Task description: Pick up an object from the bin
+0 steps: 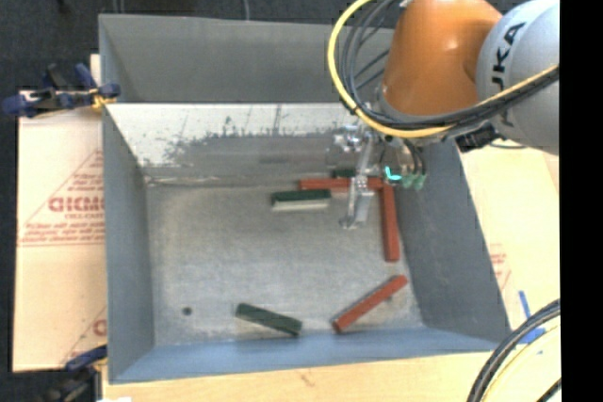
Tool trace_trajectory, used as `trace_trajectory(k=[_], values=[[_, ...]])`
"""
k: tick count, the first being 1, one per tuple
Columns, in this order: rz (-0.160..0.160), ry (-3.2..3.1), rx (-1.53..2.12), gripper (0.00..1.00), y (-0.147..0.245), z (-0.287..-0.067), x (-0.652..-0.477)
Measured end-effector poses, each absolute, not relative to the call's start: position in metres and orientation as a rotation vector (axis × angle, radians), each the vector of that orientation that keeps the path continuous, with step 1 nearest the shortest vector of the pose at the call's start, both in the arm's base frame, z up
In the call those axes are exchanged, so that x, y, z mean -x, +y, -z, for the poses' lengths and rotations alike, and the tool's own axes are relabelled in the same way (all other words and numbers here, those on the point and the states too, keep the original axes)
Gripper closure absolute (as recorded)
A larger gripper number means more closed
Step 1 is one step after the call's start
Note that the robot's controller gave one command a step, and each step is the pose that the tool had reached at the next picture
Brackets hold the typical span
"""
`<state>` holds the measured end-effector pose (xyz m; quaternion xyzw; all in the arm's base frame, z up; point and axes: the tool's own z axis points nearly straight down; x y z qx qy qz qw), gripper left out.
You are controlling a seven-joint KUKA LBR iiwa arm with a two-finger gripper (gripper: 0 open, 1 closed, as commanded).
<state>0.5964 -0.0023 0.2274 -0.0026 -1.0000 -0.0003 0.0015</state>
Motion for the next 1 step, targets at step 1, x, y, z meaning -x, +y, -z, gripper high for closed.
trace_trajectory(k=[1], values=[[0.001, -3.147, 0.008, 1.0, -0.0024, -0.2321, -0.5979]])
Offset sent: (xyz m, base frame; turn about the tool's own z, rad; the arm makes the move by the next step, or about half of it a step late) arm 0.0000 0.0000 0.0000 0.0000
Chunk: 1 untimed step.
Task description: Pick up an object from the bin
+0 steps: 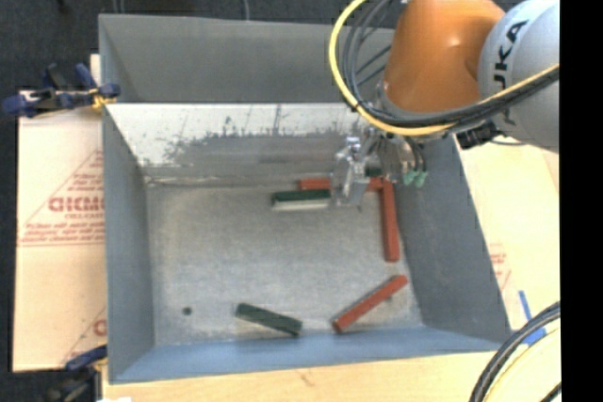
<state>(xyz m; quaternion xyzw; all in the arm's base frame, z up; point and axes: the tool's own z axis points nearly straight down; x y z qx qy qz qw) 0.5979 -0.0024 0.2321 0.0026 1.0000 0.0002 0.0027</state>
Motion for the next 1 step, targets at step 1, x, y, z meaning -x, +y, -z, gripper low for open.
trace_trajectory(k=[1], values=[[-0.001, 3.136, -0.008, 1.0, -0.0024, -0.2321, -0.5979]])
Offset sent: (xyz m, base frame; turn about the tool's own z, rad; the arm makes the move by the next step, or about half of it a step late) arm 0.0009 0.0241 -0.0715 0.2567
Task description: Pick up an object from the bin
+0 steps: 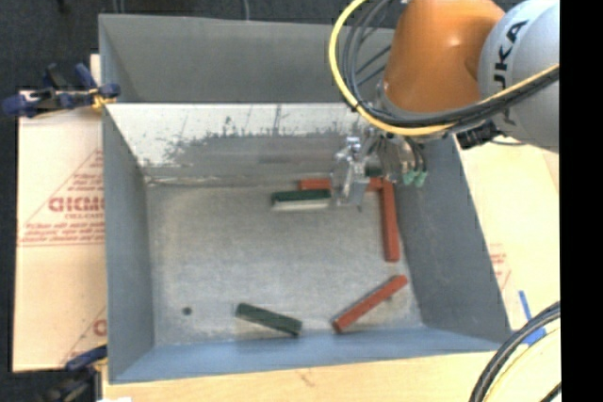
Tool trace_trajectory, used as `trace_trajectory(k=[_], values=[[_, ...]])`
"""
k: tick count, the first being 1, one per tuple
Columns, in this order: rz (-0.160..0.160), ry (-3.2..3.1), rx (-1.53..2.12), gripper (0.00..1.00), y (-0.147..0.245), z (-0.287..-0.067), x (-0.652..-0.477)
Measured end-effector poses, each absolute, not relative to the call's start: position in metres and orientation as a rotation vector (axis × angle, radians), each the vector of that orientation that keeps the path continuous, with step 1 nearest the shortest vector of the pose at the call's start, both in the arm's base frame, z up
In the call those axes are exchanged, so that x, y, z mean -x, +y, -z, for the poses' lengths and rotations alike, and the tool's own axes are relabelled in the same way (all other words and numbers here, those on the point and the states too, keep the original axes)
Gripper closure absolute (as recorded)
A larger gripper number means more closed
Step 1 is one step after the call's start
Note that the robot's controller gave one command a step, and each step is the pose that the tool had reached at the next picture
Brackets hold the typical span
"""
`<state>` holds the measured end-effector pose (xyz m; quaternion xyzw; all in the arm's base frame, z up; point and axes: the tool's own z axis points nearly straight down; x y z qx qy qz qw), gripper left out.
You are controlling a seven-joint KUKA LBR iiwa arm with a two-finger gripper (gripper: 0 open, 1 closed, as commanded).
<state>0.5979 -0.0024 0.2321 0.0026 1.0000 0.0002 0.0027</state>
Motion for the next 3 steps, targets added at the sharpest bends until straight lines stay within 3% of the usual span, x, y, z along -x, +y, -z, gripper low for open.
trace_trajectory(k=[1, 2, 3], values=[[-0.001, 3.117, -0.407, 0.0, 0.022, -0.159, -0.599], [-0.001, 3.113, -0.406, 0.0, 0.021, -0.161, -0.6], [-0.001, 3.104, -0.39, 0.0, 0.025, -0.122, -0.622]])
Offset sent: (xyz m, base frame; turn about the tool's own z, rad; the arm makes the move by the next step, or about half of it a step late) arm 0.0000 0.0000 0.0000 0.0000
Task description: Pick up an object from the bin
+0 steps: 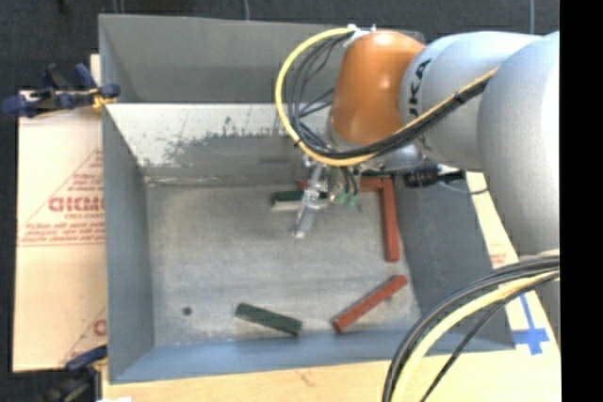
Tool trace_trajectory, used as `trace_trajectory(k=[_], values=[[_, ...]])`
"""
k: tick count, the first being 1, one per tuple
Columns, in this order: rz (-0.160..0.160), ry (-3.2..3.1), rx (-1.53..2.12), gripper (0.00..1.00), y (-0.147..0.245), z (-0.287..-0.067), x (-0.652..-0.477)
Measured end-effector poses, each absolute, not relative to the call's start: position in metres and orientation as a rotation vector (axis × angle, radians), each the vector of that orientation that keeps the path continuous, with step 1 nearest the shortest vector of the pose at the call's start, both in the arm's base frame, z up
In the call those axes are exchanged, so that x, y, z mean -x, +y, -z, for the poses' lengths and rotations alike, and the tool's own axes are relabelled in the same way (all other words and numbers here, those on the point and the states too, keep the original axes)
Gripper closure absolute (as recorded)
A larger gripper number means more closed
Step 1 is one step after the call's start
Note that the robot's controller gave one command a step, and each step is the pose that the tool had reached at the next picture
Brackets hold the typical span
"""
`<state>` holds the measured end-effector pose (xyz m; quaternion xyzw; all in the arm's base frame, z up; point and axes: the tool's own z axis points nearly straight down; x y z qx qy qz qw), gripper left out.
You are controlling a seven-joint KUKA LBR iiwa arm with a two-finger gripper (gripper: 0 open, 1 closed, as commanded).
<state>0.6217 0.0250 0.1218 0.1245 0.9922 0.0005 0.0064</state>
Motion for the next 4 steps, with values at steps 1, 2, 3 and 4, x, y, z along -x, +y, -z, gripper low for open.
trace_trajectory(k=[1, 2, 3, 4], values=[[-0.003, 3.097, -0.376, 1.0, 0.011, -0.076, -0.596], [0.0, 3.111, -0.377, 0.0, 0.012, -0.072, -0.592], [0.0, 3.111, -0.377, 0.0, 0.012, -0.072, -0.592], [-0.001, 3.105, -0.461, 0.0, 0.014, -0.073, -0.615]])
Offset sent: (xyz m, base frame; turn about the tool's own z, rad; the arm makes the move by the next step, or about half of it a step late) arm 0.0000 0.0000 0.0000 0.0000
